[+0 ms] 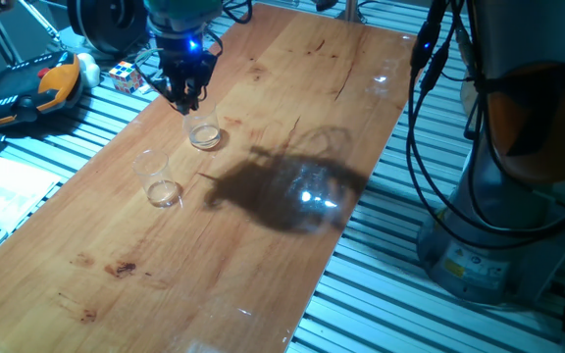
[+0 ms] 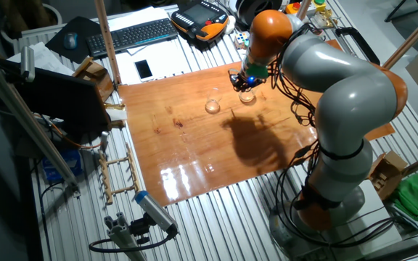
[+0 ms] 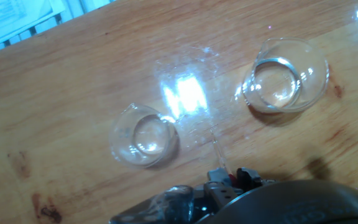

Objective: Transfer liquid using a dropper

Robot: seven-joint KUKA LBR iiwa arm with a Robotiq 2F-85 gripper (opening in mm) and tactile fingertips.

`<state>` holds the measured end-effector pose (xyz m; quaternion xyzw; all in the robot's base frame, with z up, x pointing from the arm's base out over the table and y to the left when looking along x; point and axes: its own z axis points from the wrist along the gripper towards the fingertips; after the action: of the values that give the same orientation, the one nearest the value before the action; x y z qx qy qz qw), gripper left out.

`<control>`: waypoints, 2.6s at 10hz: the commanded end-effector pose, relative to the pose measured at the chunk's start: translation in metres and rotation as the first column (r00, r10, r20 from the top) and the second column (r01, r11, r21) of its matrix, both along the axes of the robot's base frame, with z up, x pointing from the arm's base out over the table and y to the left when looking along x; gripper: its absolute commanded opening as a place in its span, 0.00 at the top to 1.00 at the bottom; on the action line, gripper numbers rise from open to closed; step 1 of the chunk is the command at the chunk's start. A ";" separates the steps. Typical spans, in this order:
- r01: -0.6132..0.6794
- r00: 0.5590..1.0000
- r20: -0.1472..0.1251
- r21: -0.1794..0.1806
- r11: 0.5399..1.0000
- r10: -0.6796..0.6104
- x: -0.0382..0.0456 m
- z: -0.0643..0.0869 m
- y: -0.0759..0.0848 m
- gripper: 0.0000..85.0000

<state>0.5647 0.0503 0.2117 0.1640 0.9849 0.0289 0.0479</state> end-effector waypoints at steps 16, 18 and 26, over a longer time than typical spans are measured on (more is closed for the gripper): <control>-0.010 1.000 0.025 -0.020 1.000 0.010 0.0134 0.015 0.044 0.79; -0.004 1.000 0.024 -0.006 1.000 0.004 0.0151 0.016 0.051 0.79; 0.031 0.999 0.031 0.004 0.999 -0.032 0.0242 -0.018 0.081 0.79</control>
<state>0.5891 0.1321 0.1924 0.1799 0.9811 0.0325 0.0634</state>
